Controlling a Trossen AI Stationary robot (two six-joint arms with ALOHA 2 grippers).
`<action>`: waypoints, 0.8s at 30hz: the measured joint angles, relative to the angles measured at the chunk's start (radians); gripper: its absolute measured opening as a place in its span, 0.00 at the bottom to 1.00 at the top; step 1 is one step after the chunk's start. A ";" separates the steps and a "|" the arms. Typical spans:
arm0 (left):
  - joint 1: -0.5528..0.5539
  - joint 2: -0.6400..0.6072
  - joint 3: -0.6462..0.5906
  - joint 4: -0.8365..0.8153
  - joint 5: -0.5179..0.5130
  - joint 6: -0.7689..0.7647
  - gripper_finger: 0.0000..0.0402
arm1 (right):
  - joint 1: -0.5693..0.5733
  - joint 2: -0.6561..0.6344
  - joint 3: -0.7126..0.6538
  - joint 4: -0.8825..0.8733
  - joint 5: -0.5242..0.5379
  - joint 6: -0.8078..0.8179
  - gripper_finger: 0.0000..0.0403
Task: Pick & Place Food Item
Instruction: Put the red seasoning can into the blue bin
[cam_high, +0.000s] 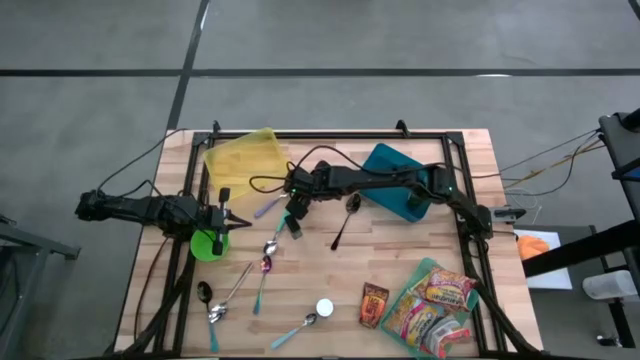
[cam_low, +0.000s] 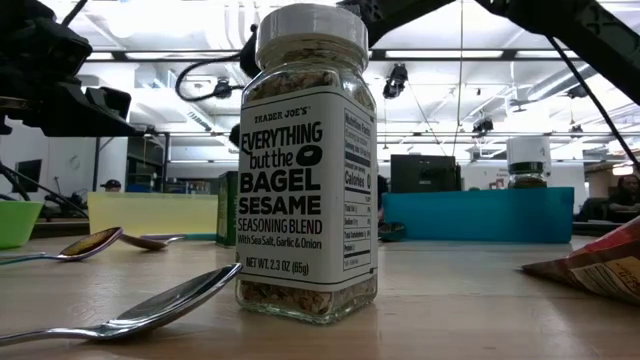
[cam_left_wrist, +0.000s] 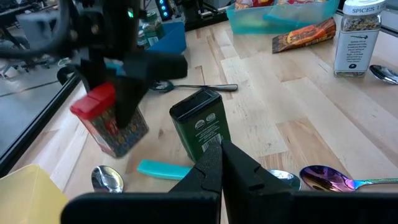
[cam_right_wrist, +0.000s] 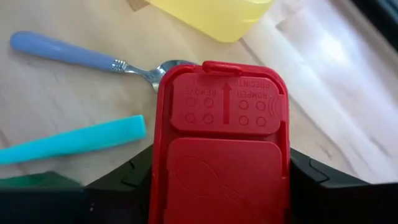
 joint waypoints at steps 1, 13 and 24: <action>0.000 0.000 0.000 0.000 0.000 0.000 0.00 | 0.000 -0.008 0.000 -0.009 0.003 -0.005 0.52; 0.000 0.000 0.000 0.000 0.000 0.000 0.00 | 0.023 -0.123 -0.009 -0.172 0.110 -0.038 0.52; 0.000 0.000 0.000 0.000 0.000 0.000 0.00 | 0.040 -0.378 -0.109 -0.336 0.160 0.009 0.52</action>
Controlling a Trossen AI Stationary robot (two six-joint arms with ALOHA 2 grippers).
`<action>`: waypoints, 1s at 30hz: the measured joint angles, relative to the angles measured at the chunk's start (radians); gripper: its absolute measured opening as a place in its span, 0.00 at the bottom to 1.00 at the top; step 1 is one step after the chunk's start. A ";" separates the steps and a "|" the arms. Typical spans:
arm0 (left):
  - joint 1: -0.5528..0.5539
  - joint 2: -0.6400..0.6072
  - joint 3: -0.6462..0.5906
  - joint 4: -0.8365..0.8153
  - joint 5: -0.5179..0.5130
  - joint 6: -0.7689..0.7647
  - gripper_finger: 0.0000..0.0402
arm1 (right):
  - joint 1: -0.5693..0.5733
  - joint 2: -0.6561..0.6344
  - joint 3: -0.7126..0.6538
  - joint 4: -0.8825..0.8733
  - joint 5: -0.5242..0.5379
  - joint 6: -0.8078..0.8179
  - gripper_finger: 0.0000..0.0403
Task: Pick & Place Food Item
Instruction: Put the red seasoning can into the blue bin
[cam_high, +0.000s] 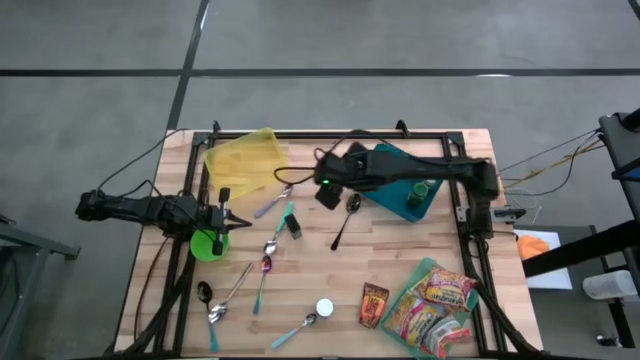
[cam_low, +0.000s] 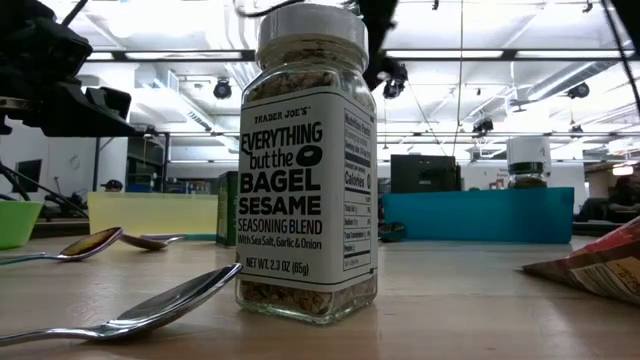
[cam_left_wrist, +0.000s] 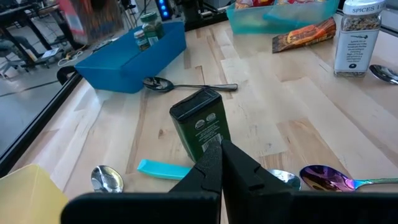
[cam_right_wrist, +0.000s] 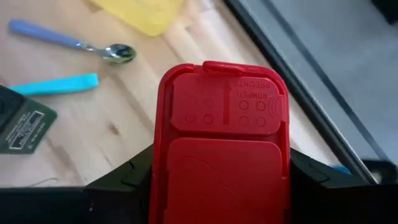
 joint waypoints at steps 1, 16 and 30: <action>0.000 0.000 0.000 0.000 0.000 0.000 0.00 | 0.003 -0.033 -0.032 0.000 0.019 0.021 0.52; 0.000 0.000 0.000 0.000 0.000 0.000 0.00 | 0.015 -0.431 -0.563 0.004 0.080 0.318 0.52; 0.000 0.000 0.000 0.000 0.000 0.000 0.00 | 0.015 -0.610 -0.867 0.064 0.030 0.325 0.52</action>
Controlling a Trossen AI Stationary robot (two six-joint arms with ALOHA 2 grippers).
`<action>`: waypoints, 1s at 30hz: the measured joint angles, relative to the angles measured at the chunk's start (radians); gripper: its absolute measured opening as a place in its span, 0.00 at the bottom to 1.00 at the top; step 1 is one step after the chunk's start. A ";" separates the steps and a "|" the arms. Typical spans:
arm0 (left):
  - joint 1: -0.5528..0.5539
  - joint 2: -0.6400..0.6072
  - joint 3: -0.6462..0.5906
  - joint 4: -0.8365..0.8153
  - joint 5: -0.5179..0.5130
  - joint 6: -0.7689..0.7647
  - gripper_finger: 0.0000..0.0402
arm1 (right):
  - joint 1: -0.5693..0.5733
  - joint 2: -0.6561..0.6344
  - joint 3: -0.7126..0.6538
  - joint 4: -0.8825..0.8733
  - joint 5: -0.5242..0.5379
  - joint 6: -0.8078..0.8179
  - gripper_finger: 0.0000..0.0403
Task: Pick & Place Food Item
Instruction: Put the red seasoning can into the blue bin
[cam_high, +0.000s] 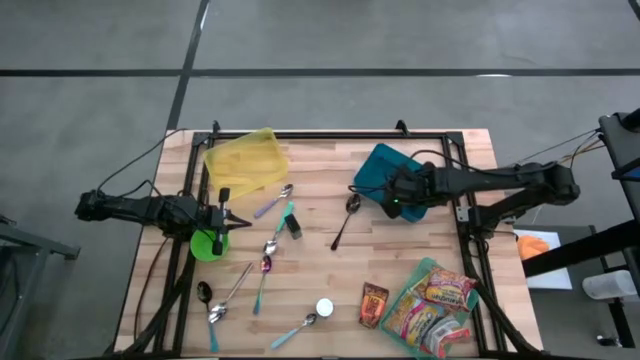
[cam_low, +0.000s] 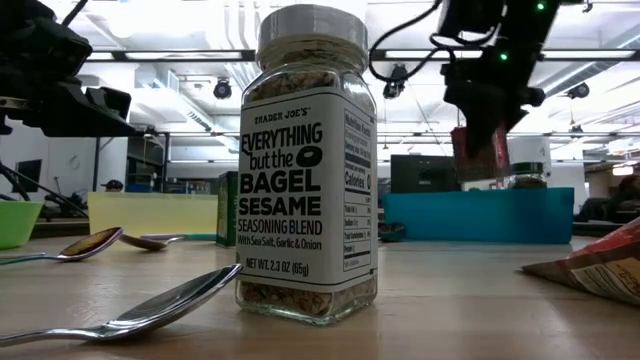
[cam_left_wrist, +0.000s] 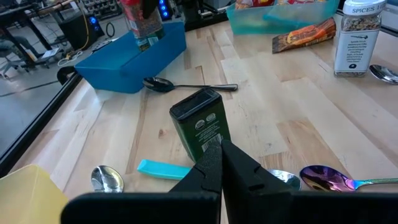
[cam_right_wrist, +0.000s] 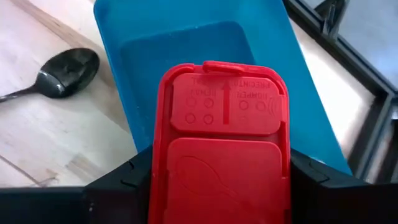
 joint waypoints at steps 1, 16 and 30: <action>0.000 0.000 0.000 0.000 0.000 0.000 0.00 | 0.000 -0.014 -0.019 0.024 0.001 -0.003 0.52; 0.000 0.000 0.000 0.000 0.000 0.000 0.00 | -0.001 -0.001 -0.145 0.227 0.004 -0.032 0.52; 0.000 0.000 0.000 0.000 0.000 0.000 0.00 | -0.112 0.023 -0.144 0.320 -0.153 -0.251 0.52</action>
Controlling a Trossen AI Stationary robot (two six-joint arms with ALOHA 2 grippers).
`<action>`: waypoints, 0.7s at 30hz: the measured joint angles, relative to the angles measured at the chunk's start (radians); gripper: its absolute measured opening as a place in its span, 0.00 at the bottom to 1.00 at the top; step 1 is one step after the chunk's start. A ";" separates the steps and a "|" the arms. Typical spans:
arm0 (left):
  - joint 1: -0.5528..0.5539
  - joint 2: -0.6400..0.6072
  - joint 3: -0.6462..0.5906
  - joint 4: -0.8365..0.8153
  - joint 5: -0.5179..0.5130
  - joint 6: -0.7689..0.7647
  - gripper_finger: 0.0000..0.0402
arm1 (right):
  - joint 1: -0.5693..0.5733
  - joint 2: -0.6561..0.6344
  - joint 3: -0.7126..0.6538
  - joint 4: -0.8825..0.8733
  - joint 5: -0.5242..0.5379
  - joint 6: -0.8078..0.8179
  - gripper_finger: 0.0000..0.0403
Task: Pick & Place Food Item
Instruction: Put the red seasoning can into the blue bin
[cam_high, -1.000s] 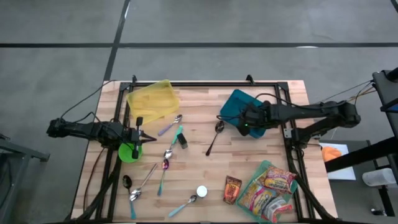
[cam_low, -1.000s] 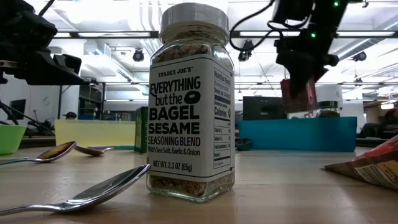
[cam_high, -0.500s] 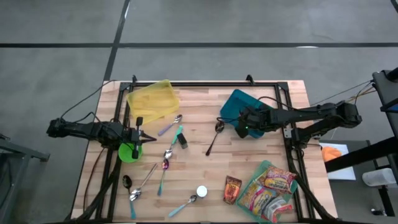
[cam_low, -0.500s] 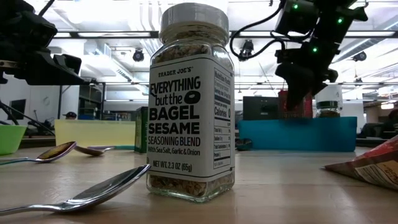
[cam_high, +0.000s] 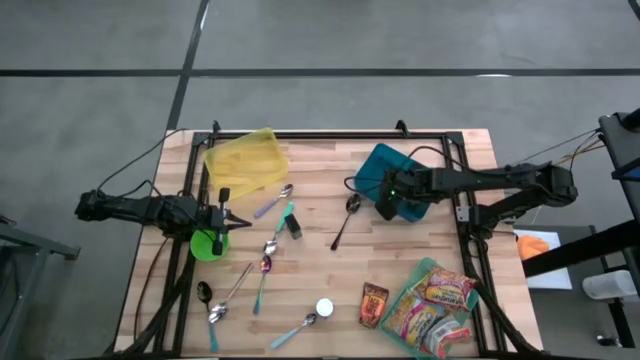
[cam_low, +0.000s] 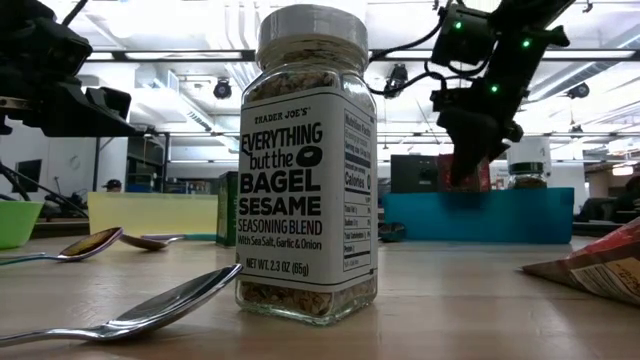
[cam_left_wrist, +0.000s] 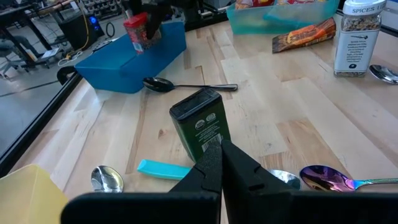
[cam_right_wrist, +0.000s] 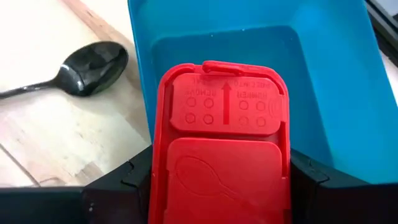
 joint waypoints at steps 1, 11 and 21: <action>0.000 0.000 0.000 0.000 0.000 0.000 0.00 | -0.010 0.005 0.000 0.009 -0.012 -0.014 0.52; 0.000 0.000 0.000 0.000 0.000 0.000 0.00 | -0.085 0.083 0.000 0.011 -0.107 -0.091 0.52; 0.000 0.000 0.000 0.000 0.000 0.000 0.00 | -0.099 0.104 -0.001 0.027 -0.122 -0.116 0.52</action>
